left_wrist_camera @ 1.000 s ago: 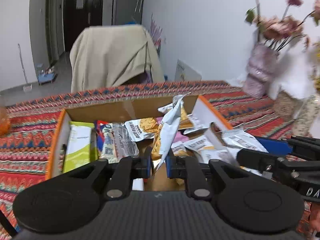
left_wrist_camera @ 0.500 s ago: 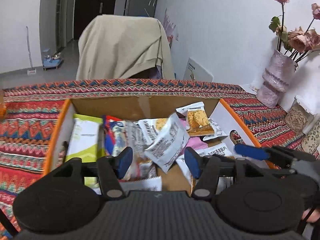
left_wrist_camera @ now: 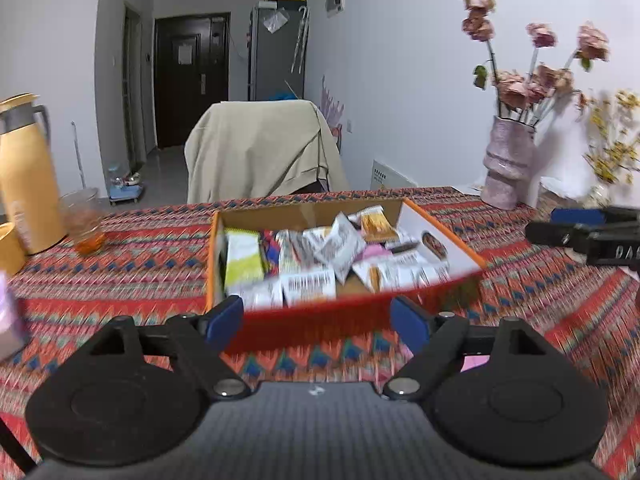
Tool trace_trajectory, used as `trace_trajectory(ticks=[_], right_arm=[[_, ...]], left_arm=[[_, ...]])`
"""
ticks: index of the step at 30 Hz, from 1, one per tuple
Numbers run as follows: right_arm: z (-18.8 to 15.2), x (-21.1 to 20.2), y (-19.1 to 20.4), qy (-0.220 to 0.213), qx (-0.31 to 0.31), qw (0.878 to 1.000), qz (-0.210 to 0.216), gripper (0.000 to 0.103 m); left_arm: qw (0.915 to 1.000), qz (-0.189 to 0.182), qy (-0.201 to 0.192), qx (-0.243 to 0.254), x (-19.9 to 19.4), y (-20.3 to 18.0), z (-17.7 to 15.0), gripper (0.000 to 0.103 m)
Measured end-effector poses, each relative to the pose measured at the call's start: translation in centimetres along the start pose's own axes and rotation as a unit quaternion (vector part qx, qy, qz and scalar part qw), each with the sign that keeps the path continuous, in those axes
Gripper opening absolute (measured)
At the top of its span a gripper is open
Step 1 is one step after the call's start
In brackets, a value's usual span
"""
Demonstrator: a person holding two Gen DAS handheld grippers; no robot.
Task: Organize snacks
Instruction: 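Move both tools back toward the pink packets on the table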
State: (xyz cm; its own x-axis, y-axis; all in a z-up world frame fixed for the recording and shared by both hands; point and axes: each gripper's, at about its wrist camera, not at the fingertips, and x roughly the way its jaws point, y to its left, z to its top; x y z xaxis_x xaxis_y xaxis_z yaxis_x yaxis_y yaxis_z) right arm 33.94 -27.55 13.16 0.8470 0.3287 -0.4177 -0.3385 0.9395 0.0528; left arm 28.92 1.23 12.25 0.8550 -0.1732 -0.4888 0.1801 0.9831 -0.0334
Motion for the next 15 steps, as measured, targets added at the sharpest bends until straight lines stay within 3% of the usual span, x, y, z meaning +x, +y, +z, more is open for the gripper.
trace_trajectory(ticks=[4,7,15], right_arm=[[-2.8,-5.6,1.4,-0.019,-0.031,0.999,-0.011,0.087],[-5.8,-8.6,2.1,-0.022,-0.031,0.999,-0.014,0.087],[-15.2,-13.9,5.2,0.004,-0.011,1.000,-0.013,0.088]], left_arm=[[0.9994,0.010,-0.032,0.010,-5.2,-0.9,-4.6,0.092],[0.9984,0.015,-0.054,0.000,-8.3,-1.4,-7.8,0.096],[0.9981,0.034,-0.044,-0.025,-12.5,-3.5,-14.8,0.098]])
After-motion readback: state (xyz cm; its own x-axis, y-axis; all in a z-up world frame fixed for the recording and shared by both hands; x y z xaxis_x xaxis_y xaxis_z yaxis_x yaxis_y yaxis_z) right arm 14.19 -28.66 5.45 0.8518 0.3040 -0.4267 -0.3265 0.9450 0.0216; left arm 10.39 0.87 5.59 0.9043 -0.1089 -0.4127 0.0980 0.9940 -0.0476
